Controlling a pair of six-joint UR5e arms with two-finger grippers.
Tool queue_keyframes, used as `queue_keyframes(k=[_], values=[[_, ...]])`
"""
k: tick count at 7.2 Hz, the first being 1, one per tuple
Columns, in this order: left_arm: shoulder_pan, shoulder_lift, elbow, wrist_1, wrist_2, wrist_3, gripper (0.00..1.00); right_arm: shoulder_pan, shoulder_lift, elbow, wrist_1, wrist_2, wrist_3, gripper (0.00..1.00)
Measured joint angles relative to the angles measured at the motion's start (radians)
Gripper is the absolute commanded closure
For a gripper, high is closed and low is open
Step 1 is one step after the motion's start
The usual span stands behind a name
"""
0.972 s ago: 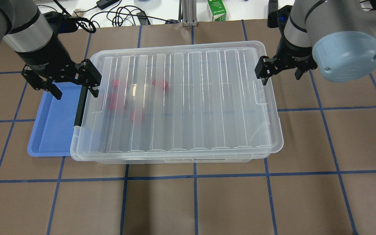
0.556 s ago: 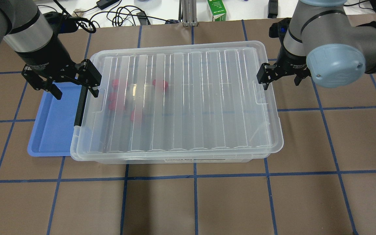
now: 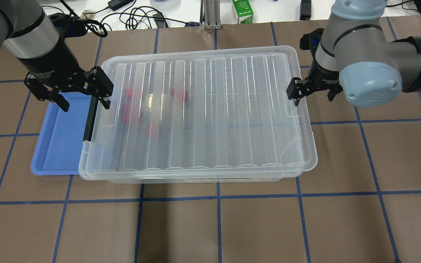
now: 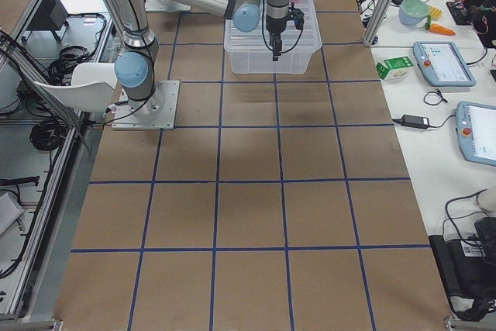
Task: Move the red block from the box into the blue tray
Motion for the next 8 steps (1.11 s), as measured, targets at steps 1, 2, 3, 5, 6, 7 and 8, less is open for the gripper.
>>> queue_keyframes(k=[1, 2, 3, 5, 6, 7, 8], values=[[0.0, 0.0, 0.0, 0.0, 0.002, -0.001, 0.0, -0.002, 0.005, 0.002, -0.002, -0.003, -0.003, 0.0], [0.0, 0.0, 0.0, -0.001, 0.007, 0.001, 0.0, -0.003, 0.012, 0.002, -0.006, -0.005, -0.017, 0.0], [0.0, 0.001, 0.0, -0.002, 0.011, 0.004, 0.0, -0.005, 0.017, 0.002, -0.009, -0.008, -0.034, 0.0], [0.0, 0.001, 0.001, -0.003, 0.015, 0.009, 0.0, -0.029, 0.02, 0.002, -0.014, -0.011, -0.063, 0.0], [0.0, 0.0, -0.001, -0.004, 0.016, 0.009, 0.0, -0.058, 0.02, 0.002, -0.015, -0.011, -0.092, 0.0], [0.0, 0.0, -0.001, -0.004, 0.016, 0.01, 0.0, -0.087, 0.02, 0.002, -0.014, -0.012, -0.117, 0.0], [0.0, 0.0, -0.001, -0.004, 0.016, 0.01, 0.0, -0.118, 0.02, 0.002, -0.013, -0.012, -0.154, 0.0]])
